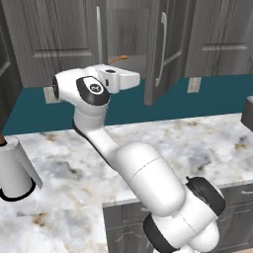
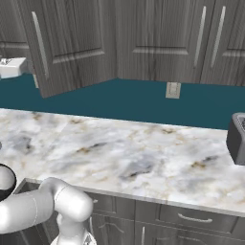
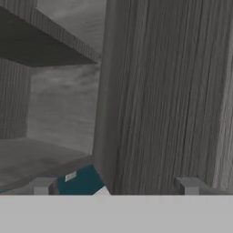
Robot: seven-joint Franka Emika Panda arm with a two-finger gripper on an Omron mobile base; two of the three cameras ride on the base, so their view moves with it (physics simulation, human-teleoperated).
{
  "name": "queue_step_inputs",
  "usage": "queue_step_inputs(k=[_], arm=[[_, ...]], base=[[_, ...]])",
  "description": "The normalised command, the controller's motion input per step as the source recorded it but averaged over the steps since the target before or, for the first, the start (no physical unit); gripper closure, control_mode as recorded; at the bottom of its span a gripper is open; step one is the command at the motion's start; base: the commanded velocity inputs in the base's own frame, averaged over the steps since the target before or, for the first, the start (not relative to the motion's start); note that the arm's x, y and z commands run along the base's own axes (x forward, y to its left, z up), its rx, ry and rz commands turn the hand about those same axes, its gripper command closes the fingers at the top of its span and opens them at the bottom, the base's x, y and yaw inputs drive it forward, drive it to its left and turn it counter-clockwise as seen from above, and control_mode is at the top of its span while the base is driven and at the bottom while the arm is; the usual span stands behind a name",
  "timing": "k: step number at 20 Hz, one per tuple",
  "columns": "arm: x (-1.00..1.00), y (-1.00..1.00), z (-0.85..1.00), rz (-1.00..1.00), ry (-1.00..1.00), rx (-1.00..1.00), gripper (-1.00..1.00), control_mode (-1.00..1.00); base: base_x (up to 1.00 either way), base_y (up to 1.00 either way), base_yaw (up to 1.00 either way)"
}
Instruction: The dining table condiment station is running low on ketchup. Refill the condiment station by opening the cabinet and taking the ketchup from the cabinet and placing it on the dining table.
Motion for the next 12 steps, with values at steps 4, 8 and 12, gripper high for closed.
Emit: queue_step_inputs(k=[4,8,12], arm=[[0.44,0.0,0.0,0.0,0.0,0.0,-1.0,-1.0],[0.22,-0.03,0.0,0.0,0.0,0.0,-1.0,-1.0],[0.0,-0.24,0.0,0.0,0.0,0.0,-1.0,-1.0]], base=[[0.0,0.0,0.0],[0.0,0.0,0.0],[0.0,0.0,0.0]])
